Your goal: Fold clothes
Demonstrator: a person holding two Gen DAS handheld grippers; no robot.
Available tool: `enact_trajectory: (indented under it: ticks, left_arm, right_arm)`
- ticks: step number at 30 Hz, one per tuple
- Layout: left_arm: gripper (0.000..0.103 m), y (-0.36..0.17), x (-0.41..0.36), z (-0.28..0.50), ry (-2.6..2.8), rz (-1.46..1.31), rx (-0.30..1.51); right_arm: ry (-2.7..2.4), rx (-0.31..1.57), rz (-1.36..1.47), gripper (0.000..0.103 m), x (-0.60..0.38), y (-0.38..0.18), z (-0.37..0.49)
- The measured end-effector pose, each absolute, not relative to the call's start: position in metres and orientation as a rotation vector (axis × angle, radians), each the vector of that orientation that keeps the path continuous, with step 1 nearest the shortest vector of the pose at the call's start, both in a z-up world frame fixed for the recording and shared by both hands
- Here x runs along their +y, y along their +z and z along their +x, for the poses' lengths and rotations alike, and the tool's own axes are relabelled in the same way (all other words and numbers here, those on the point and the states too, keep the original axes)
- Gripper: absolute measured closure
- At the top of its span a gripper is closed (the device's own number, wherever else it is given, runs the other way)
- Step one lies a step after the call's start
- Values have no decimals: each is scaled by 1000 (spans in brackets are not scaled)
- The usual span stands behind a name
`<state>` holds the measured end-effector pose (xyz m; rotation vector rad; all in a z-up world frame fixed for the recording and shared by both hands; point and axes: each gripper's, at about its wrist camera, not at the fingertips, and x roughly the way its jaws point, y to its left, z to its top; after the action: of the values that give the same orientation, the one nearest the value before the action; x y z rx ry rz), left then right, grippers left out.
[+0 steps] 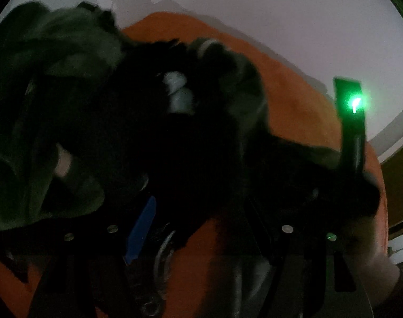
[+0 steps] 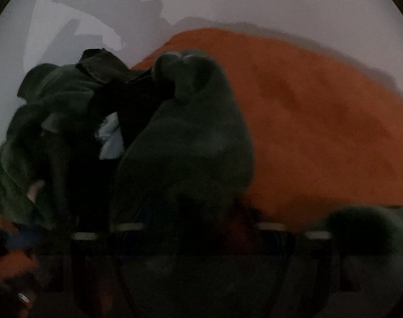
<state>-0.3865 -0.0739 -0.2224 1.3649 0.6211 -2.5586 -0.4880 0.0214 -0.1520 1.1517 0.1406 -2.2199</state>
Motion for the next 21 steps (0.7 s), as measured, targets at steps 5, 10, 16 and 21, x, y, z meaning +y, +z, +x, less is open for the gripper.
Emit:
enact_trajectory:
  ticks: [5,10,16,21]
  left_arm:
    - [32,-235,-89,-382,-2540,1397,637]
    - [32,-238,-98,-401,-2570,1404,867]
    - [32,-238,-89,-438,-2578,1396,1120]
    - [32,-226,-81,-456,-2578,1360,1115]
  right_arm:
    - [-2193,45,1043,95,35,-129,-462]
    - [-2132,120,877,95,69,-108,-397]
    - [-2148,233,942,95,89,-129,-368]
    - [-2158,250,999,95,113,-137,-359]
